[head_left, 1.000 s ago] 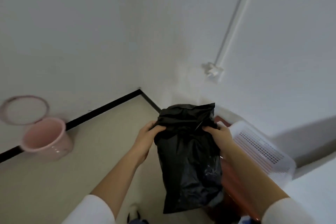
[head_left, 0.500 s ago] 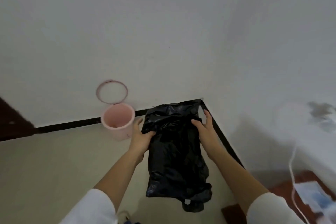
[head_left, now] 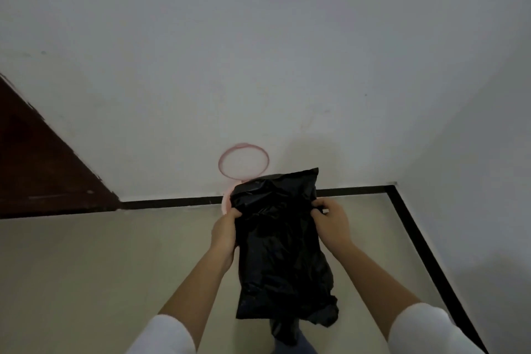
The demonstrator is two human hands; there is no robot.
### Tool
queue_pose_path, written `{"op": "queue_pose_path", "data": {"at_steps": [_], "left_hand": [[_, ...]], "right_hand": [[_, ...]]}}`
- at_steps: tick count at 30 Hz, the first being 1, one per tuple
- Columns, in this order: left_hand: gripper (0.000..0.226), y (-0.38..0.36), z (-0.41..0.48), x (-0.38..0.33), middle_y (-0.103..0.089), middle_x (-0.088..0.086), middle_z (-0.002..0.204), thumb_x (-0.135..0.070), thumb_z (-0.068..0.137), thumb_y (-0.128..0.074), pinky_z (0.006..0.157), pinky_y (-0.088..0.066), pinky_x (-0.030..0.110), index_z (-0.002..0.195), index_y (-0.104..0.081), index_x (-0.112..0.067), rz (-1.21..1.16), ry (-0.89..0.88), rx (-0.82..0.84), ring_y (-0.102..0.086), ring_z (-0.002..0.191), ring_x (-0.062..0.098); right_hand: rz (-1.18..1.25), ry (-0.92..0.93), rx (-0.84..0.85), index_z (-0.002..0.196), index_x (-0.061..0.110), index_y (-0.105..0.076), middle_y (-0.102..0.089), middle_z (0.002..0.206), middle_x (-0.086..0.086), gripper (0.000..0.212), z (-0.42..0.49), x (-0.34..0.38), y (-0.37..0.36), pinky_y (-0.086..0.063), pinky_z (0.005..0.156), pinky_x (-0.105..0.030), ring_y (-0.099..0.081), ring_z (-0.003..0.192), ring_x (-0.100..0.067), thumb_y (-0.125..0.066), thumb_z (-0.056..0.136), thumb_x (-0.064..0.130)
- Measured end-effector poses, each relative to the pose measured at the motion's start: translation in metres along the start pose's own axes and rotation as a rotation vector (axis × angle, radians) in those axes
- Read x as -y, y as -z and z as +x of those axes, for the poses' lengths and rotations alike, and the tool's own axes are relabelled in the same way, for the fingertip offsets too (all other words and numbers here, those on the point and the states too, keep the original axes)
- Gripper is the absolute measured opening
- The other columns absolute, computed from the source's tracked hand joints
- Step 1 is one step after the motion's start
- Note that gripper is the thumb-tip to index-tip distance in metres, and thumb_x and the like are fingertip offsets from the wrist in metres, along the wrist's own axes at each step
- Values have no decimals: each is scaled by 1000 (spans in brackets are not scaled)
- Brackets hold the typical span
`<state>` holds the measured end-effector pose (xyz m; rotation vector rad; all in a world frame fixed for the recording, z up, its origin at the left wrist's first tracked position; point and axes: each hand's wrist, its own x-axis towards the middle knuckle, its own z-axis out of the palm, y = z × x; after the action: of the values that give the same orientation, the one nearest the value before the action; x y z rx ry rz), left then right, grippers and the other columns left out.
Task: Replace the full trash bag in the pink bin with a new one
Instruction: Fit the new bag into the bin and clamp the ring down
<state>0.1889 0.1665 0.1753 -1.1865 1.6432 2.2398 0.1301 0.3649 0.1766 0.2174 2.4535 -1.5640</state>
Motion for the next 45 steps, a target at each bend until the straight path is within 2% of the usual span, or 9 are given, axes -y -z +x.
{"op": "queue_pose_path", "data": {"at_steps": [12, 19, 23, 26, 31, 34, 37, 41, 45], "left_hand": [[16, -20, 277, -47, -46, 9, 67, -3, 86, -40, 56, -30, 30, 73, -49, -3, 99, 156, -258, -38, 61, 18], [33, 1, 462, 29, -56, 32, 125, -3, 92, -39, 86, -44, 38, 115, -56, 13, 391, 287, -227, -55, 112, 41], [23, 13, 532, 78, -61, 11, 73, -2, 92, -45, 54, -47, 16, 103, -62, 9, 318, 316, -26, -62, 63, 19], [23, 21, 563, 103, -72, 10, 66, -17, 92, -52, 62, -51, 27, 81, -68, -6, 196, 359, 197, -65, 67, 22], [26, 45, 607, 130, -58, 2, 76, -36, 97, -41, 70, -51, 32, 90, -60, -21, 530, 105, 230, -55, 64, 15], [21, 55, 609, 136, -61, -13, 89, -44, 93, -46, 67, -42, 15, 98, -62, -31, 485, -140, 261, -59, 70, -2], [44, 67, 600, 151, -50, -32, 124, -35, 91, -54, 78, -38, -4, 134, -46, -39, 454, -357, 328, -45, 92, -34], [75, 57, 590, 165, -27, -31, 137, -43, 83, -61, 101, -30, 14, 144, -18, -49, 473, -399, 337, -31, 123, -13], [89, 44, 603, 171, -30, -15, 147, -22, 77, -72, 99, -43, 21, 148, -21, -35, 627, -405, 292, -40, 129, 7]], "right_hand": [[65, -198, 154, 102, 9, -68, -71, 97, -9, 22, 257, -15, -117, -54, 73, -33, -67, 86, -23, -54, 85, 8], [-93, -181, 210, 101, 16, -59, -65, 92, -5, 34, 376, -108, -212, -53, 61, -28, -65, 74, -19, -55, 78, -9], [-234, -177, 265, 86, 10, -59, -65, 82, -10, 27, 434, -189, -270, -46, 58, -31, -58, 65, -26, -50, 75, -13], [-330, -198, 360, 75, 11, -63, -62, 71, -9, 27, 474, -239, -303, -42, 47, -21, -53, 53, -18, -50, 79, -12], [-437, -182, 605, 93, -11, -67, -63, 76, -13, 19, 523, -299, -353, -47, 56, -23, -55, 66, -19, -60, 81, 3], [-584, -119, 707, 94, -1, -71, -68, 99, -15, 25, 539, -321, -377, -50, 78, -36, -60, 82, -22, -61, 80, 18], [-624, -197, 762, 91, 9, -66, -63, 91, -8, 17, 544, -323, -387, -46, 68, -29, -57, 75, -17, -54, 90, 22], [-542, -209, 763, 124, 7, -54, -59, 116, -11, 36, 545, -296, -377, -50, 77, -30, -59, 100, -23, -49, 96, 30], [-435, 26, 757, 124, 21, -58, -63, 123, 1, 47, 519, -255, -334, -49, 93, -33, -61, 110, -14, -62, 85, 46]]}}
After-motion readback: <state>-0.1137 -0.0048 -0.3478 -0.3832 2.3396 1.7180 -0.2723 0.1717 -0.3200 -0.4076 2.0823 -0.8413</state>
